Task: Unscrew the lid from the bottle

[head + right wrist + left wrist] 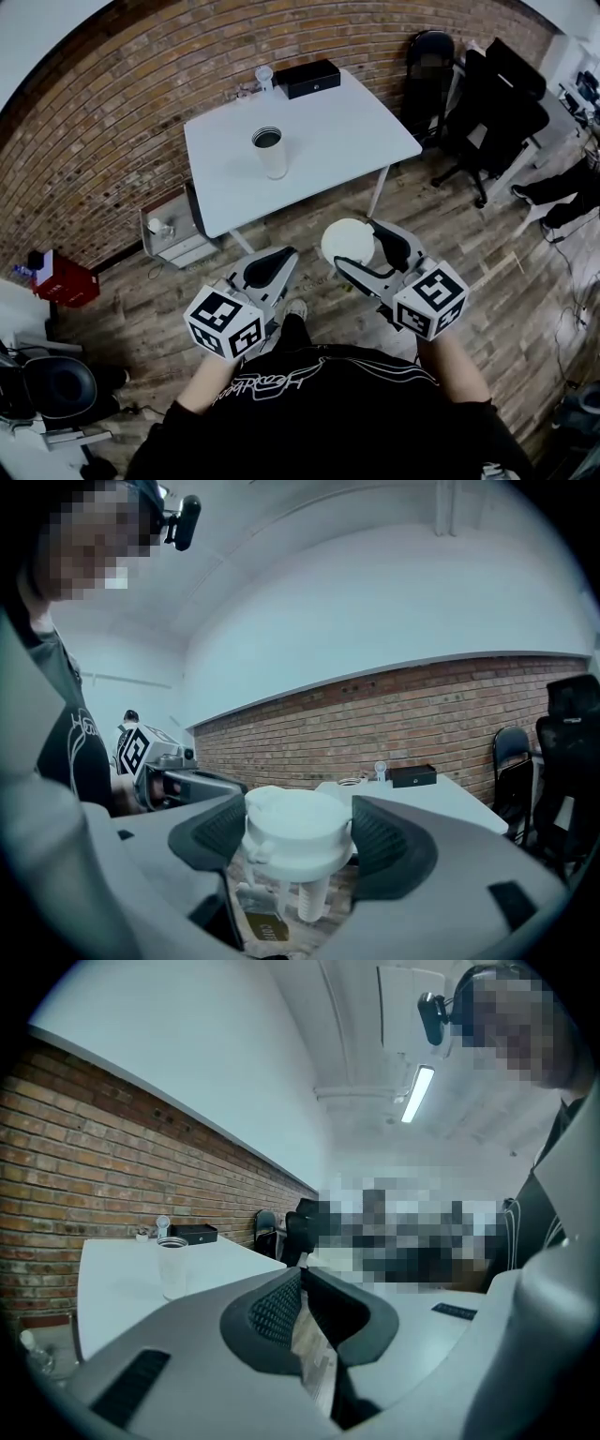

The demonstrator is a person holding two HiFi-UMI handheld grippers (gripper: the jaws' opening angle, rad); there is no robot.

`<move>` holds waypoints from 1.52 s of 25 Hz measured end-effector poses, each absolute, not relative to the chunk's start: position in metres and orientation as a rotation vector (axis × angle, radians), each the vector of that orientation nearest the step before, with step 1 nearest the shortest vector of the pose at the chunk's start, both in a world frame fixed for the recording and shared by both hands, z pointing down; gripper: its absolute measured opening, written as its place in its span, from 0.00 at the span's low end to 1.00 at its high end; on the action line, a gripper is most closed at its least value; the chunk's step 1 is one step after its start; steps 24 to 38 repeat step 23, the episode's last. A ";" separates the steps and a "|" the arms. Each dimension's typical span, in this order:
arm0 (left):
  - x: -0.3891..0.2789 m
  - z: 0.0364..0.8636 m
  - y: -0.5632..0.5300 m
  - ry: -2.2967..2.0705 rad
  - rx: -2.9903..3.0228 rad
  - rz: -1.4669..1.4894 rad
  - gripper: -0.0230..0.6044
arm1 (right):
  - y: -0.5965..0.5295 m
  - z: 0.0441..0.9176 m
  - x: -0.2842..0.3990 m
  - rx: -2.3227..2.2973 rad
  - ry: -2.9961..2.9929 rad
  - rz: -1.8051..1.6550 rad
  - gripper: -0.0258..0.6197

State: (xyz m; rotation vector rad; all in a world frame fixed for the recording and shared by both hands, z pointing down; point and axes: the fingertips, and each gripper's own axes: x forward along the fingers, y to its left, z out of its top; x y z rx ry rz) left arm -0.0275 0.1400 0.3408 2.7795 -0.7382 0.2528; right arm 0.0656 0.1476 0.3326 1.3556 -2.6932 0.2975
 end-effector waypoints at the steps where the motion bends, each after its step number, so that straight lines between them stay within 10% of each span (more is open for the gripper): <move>1: -0.026 0.340 0.141 -0.732 2.783 0.254 0.11 | 0.149 0.332 0.066 1.357 -2.693 0.295 0.59; 38: -0.015 0.339 0.117 -0.597 2.812 0.322 0.11 | 0.136 0.325 0.073 1.468 -2.664 0.316 0.58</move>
